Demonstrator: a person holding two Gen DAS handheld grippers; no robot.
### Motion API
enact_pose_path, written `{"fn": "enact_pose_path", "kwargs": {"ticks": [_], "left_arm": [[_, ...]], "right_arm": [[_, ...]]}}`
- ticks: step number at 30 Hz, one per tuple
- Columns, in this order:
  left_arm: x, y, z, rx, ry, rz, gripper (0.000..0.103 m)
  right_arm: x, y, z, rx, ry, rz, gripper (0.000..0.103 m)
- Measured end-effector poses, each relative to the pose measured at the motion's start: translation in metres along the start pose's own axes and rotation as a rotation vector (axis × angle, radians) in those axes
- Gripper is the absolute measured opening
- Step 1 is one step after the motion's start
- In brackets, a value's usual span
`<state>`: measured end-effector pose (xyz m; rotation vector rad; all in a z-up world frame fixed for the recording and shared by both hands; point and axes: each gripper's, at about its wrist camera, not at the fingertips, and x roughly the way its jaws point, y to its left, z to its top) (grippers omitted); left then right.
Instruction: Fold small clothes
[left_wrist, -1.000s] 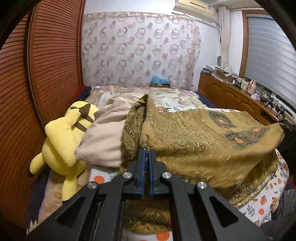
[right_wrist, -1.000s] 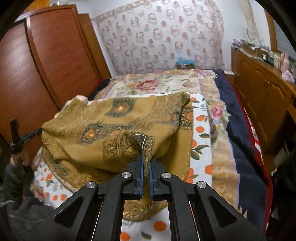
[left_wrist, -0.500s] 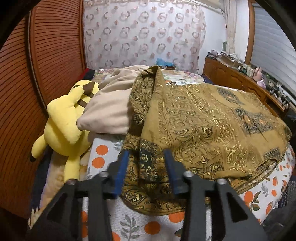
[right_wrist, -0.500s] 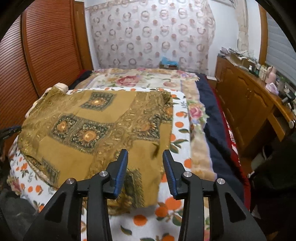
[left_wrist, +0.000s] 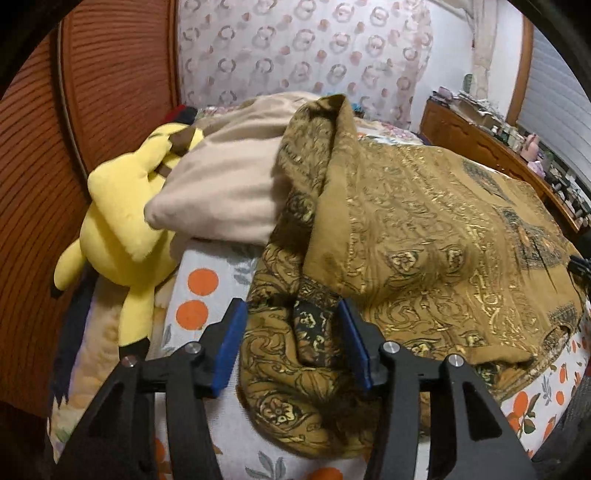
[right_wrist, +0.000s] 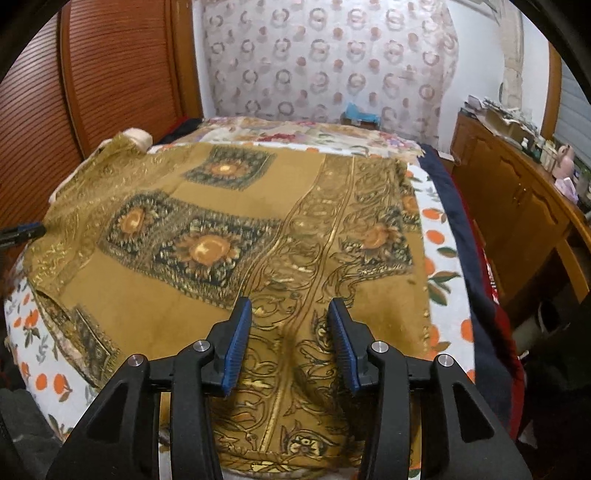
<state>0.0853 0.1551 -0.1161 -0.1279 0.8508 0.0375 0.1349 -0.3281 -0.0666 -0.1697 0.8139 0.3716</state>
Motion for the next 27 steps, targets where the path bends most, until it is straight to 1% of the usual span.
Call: {"fn": "enact_pose_path", "kwargs": {"ticks": [4, 9, 11, 14, 18, 19, 20, 21, 22, 23, 24, 25, 27], "left_arm": [[0.001, 0.000, 0.000, 0.002, 0.001, 0.010, 0.051], [0.003, -0.005, 0.000, 0.025, 0.004, 0.025, 0.057], [0.004, -0.006, 0.000, 0.032, 0.003, 0.030, 0.057], [0.006, -0.005, 0.002, 0.035, 0.012, 0.028, 0.058], [0.007, -0.005, 0.005, 0.036, 0.027, 0.014, 0.058], [0.007, -0.009, 0.005, 0.049, 0.035, -0.007, 0.056], [0.006, -0.013, 0.004, 0.068, 0.040, -0.026, 0.047], [0.005, -0.018, 0.003, 0.091, 0.041, -0.039, 0.040], [0.003, -0.023, 0.002, 0.107, 0.043, -0.041, 0.031], [0.002, -0.026, 0.003, 0.114, 0.040, -0.036, 0.012], [0.000, -0.028, 0.003, 0.119, 0.033, -0.026, 0.006], [-0.002, -0.028, 0.005, 0.113, 0.025, -0.031, 0.003], [-0.012, -0.031, 0.009, 0.094, -0.013, -0.073, 0.002]], "right_arm": [[-0.004, -0.003, -0.011, 0.032, -0.012, -0.004, 0.043], [-0.014, -0.003, -0.023, 0.074, -0.045, -0.014, 0.043], [-0.016, -0.003, -0.026, 0.092, -0.055, -0.039, 0.043], [-0.019, 0.002, -0.029, 0.079, -0.067, -0.060, 0.043], [-0.018, 0.006, -0.031, 0.050, -0.059, -0.078, 0.043], [-0.017, 0.006, -0.030, 0.046, -0.058, -0.077, 0.043], [-0.017, 0.006, -0.030, 0.044, -0.058, -0.077, 0.043], [-0.017, 0.007, -0.030, 0.043, -0.058, -0.078, 0.043], [-0.017, 0.007, -0.029, 0.043, -0.057, -0.079, 0.043], [-0.017, 0.007, -0.029, 0.043, -0.056, -0.079, 0.043], [-0.016, 0.006, -0.029, 0.042, -0.055, -0.081, 0.043], [-0.016, 0.006, -0.029, 0.044, -0.054, -0.079, 0.043], [-0.016, 0.006, -0.029, 0.048, -0.054, -0.077, 0.043]]}}
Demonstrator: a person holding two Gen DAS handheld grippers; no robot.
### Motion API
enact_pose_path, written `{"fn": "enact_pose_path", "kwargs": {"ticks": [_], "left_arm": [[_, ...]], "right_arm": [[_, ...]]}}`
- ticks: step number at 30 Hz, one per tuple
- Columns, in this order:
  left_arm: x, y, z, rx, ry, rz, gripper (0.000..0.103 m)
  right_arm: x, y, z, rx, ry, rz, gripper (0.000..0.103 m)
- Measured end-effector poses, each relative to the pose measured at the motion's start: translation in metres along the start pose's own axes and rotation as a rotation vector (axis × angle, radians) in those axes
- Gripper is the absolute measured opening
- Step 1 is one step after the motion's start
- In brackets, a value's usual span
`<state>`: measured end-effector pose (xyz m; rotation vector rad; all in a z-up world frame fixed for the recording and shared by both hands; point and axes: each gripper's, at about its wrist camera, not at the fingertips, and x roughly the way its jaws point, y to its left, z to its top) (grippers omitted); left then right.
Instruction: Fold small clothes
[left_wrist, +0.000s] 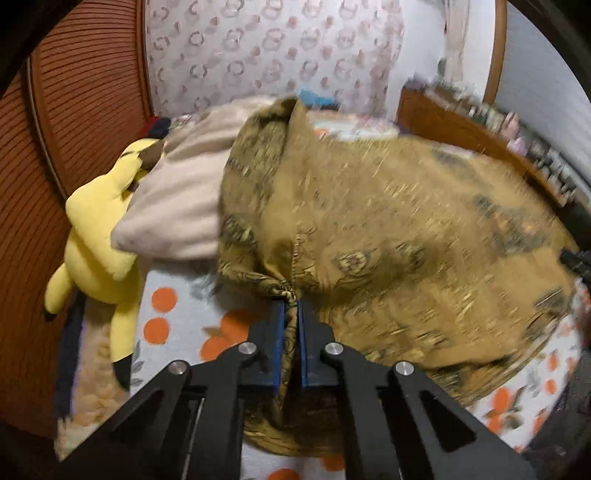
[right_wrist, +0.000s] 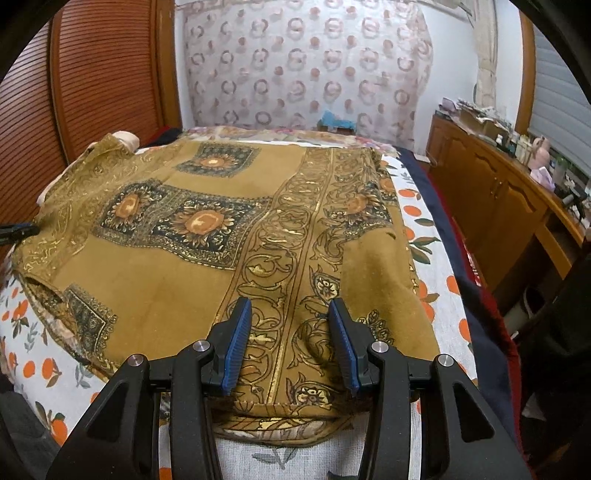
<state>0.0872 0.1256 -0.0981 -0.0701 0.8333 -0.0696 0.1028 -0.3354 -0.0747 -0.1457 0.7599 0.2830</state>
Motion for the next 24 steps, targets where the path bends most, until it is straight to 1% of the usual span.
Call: {"fn": "enact_pose_path", "kwargs": {"ticks": [3, 5, 7, 9, 11, 13, 15, 18, 19, 22, 24], "left_arm": [[-0.019, -0.014, 0.013, 0.010, -0.070, -0.022, 0.002], [-0.032, -0.025, 0.026, 0.005, -0.113, -0.066, 0.002], [-0.044, -0.039, 0.039, -0.014, -0.158, -0.132, 0.002], [-0.055, -0.059, 0.051, 0.007, -0.202, -0.179, 0.002], [-0.059, -0.079, 0.062, 0.035, -0.229, -0.215, 0.001], [-0.060, -0.101, 0.074, 0.064, -0.240, -0.261, 0.001], [-0.058, -0.121, 0.086, 0.090, -0.250, -0.294, 0.001], [-0.056, -0.157, 0.111, 0.124, -0.274, -0.350, 0.001], [-0.056, -0.175, 0.121, 0.143, -0.277, -0.379, 0.001], [-0.054, -0.218, 0.137, 0.211, -0.287, -0.418, 0.001], [-0.053, -0.242, 0.143, 0.250, -0.279, -0.443, 0.001]], "right_arm": [[0.000, -0.003, 0.000, 0.012, 0.001, 0.011, 0.043], [-0.001, -0.006, 0.001, 0.025, 0.000, 0.021, 0.043], [-0.002, -0.008, 0.003, 0.038, -0.004, 0.029, 0.043], [-0.005, -0.013, 0.005, 0.057, -0.014, 0.021, 0.043], [-0.009, -0.016, 0.007, 0.070, -0.023, 0.013, 0.043], [-0.015, -0.020, 0.007, 0.077, -0.034, 0.019, 0.043], [-0.021, -0.024, 0.008, 0.075, -0.046, 0.007, 0.043], [-0.027, -0.030, 0.008, 0.085, -0.059, 0.007, 0.043], [-0.029, -0.032, 0.009, 0.088, -0.063, 0.006, 0.043], [-0.036, -0.040, 0.008, 0.099, -0.079, -0.002, 0.043], [-0.039, -0.043, 0.008, 0.106, -0.084, -0.003, 0.043]]}}
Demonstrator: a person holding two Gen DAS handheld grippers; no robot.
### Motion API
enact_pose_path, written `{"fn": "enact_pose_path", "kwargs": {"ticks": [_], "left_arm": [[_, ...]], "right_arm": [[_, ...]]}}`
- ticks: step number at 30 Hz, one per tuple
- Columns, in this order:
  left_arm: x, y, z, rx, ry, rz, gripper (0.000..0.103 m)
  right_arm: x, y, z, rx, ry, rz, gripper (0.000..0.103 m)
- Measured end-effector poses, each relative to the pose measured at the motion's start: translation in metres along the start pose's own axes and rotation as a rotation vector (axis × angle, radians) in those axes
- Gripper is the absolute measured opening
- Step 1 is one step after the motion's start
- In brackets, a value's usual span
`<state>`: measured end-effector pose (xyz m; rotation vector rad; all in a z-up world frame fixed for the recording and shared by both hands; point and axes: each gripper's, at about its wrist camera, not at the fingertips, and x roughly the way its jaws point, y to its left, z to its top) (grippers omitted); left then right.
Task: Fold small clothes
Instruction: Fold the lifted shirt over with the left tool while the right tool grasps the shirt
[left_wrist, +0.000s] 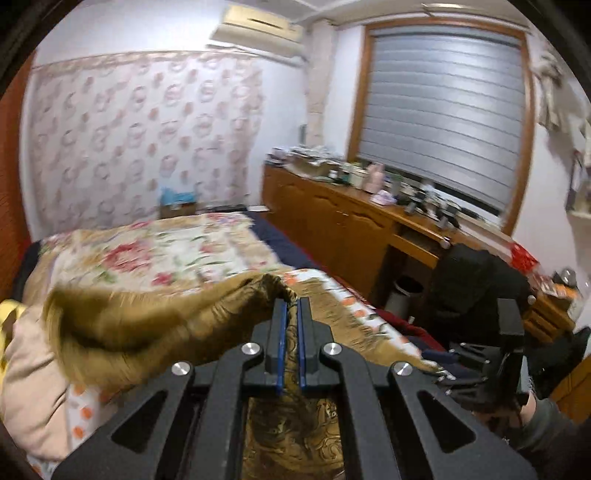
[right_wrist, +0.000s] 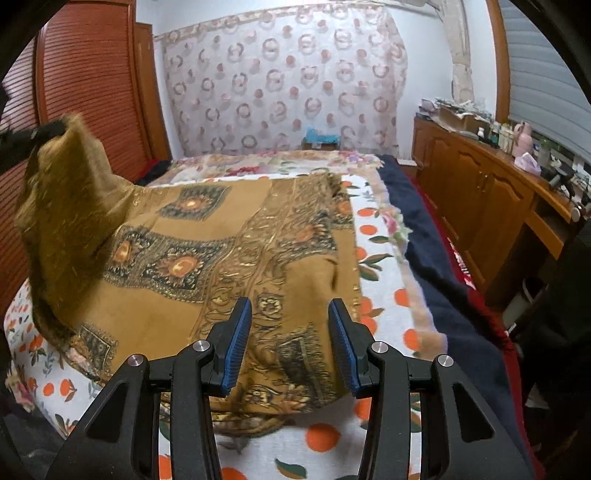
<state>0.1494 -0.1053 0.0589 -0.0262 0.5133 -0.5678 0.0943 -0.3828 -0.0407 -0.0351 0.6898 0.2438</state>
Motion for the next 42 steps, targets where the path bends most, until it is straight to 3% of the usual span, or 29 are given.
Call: {"fn": "enact_pose_path", "kwargs": {"ticks": [5, 18, 19, 20, 22, 28, 35, 37, 42], "left_arm": [[0.025, -0.037, 0.014, 0.056, 0.046, -0.069, 0.001], [0.059, -0.080, 0.011, 0.159, 0.148, -0.046, 0.004], [0.058, -0.081, 0.010, 0.165, 0.146, -0.038, 0.008], [0.057, -0.081, 0.010, 0.166, 0.146, -0.035, 0.019], [0.055, -0.076, 0.008, 0.160, 0.146, -0.031, 0.039], [0.052, -0.055, 0.003, 0.140, 0.151, -0.004, 0.050], [0.053, -0.020, -0.016, 0.125, 0.172, 0.051, 0.052], [0.053, -0.003, -0.023, 0.099, 0.185, 0.061, 0.052], [0.052, 0.035, -0.034, 0.047, 0.206, 0.094, 0.052]], "right_arm": [[-0.010, -0.007, 0.003, -0.011, -0.018, -0.020, 0.043], [-0.018, -0.017, 0.007, 0.001, -0.041, -0.023, 0.043], [-0.018, -0.017, 0.007, 0.001, -0.039, -0.023, 0.043], [-0.017, -0.017, 0.008, 0.000, -0.038, -0.022, 0.043], [-0.015, -0.017, 0.008, -0.002, -0.036, -0.021, 0.043], [-0.014, -0.015, 0.014, -0.013, -0.040, -0.011, 0.043], [0.005, -0.005, 0.029, -0.040, -0.027, 0.024, 0.044], [0.014, 0.001, 0.037, -0.063, -0.018, 0.042, 0.050], [0.035, 0.021, 0.056, -0.121, 0.005, 0.069, 0.051]]}}
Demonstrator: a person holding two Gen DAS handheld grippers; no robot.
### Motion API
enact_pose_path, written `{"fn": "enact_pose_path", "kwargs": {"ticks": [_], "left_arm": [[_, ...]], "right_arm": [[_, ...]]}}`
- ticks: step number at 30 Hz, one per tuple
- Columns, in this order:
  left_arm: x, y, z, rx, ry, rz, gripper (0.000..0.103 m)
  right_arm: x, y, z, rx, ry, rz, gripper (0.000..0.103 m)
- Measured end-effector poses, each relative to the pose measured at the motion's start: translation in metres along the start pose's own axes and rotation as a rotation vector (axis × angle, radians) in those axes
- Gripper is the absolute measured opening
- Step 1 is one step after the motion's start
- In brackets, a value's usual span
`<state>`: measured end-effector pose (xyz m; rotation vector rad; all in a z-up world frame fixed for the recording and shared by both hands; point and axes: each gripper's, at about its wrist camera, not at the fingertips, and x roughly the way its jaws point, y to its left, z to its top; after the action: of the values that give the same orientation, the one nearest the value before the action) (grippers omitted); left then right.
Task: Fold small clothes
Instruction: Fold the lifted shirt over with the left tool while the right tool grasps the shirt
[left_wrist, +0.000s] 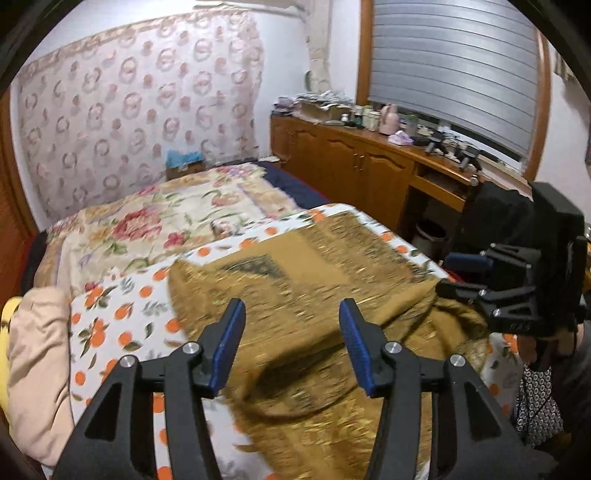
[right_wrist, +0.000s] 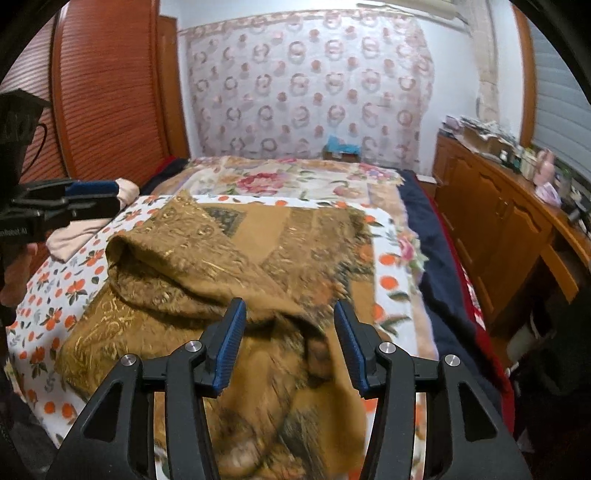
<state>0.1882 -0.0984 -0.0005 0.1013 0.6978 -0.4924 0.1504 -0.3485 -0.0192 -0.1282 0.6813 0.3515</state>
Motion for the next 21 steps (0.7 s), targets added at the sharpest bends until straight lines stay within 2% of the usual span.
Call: {"fn": "enact_pose_path", "kwargs": {"ticks": [12, 21], "left_arm": [[-0.007, 0.080, -0.049, -0.085, 0.059, 0.101, 0.052], [-0.016, 0.104, -0.087, -0.133, 0.088, 0.119, 0.052]], "right_arm": [[0.061, 0.077, 0.043, -0.128, 0.067, 0.159, 0.051], [0.089, 0.138, 0.049, -0.237, 0.123, 0.259, 0.053]]}}
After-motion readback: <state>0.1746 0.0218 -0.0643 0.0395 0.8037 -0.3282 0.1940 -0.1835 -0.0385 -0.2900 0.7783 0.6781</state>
